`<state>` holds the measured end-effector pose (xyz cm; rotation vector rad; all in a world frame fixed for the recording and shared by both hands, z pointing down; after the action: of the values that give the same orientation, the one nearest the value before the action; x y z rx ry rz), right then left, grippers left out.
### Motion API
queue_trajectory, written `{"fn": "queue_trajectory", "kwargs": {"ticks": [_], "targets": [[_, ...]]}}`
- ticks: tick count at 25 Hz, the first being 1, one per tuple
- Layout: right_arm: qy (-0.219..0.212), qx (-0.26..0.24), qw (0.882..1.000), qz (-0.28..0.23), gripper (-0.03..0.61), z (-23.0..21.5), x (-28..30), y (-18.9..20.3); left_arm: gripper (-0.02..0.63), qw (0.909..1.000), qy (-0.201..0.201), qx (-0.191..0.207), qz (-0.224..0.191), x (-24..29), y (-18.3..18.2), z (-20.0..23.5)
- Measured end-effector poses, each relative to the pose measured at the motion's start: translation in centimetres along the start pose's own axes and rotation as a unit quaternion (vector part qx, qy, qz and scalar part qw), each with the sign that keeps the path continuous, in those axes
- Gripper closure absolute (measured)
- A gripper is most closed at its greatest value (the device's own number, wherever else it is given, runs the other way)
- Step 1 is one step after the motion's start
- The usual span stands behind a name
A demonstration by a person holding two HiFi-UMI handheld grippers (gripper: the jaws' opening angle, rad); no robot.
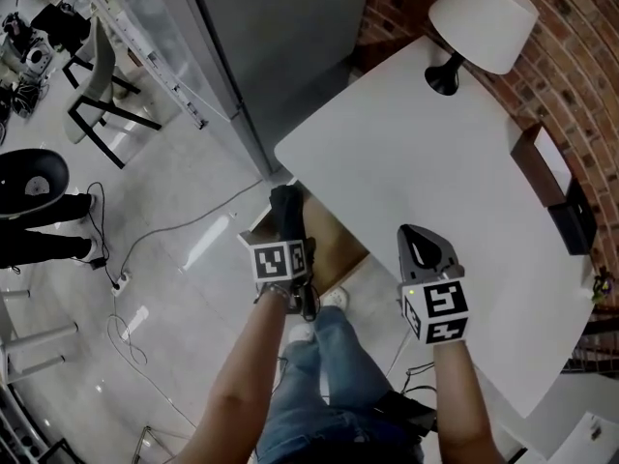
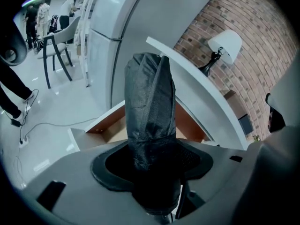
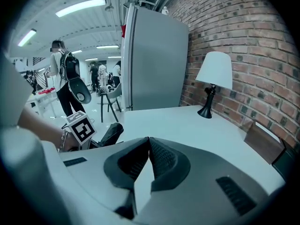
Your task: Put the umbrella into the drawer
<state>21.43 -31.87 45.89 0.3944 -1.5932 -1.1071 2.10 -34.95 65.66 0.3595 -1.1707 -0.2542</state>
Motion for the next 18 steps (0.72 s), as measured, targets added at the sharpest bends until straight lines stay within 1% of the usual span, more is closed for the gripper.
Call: {"fn": "queue_trajectory", "kwargs": {"ticks": [3, 6, 10, 12, 15, 18], "targets": [[-0.005, 0.008, 1.0, 0.002, 0.578, 0.1, 0.9, 0.3, 0.36, 0.9998, 0.001, -0.008, 0.02, 1.3, 0.6, 0.2], [-0.012, 0.002, 1.0, 0.005, 0.578, 0.7, 1.7, 0.4, 0.36, 0.9994, 0.002, -0.006, 0.034, 2.5, 1.0, 0.5], [-0.015, -0.005, 1.0, 0.007, 0.578, 0.8, 2.2, 0.4, 0.36, 0.997, -0.002, -0.008, 0.076, 4.3, 1.5, 0.8], [-0.017, -0.003, 1.0, 0.007, 0.578, 1.0, 2.3, 0.6, 0.36, 0.996, 0.0, -0.001, 0.089, 5.3, 1.6, 0.7], [-0.022, -0.003, 1.0, 0.008, 0.578, 1.6, 2.8, 1.0, 0.36, 0.9954, 0.006, 0.007, 0.095, 6.4, 1.6, 0.5], [-0.025, -0.002, 1.0, 0.009, 0.578, 2.0, 3.4, 1.3, 0.36, 0.9965, 0.007, 0.008, 0.083, 7.4, 0.9, 0.6]]}}
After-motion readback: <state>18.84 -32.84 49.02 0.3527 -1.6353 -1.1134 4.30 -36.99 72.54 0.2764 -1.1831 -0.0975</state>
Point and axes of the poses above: the fingertips, and each gripper's own axes: x forward along the fingers, z to its left, y out of its underside, the point moved 3 cm from there along -x, backward along the fingers, and after that the axes turned 7 degrees about -y, right-handed, at the moved point
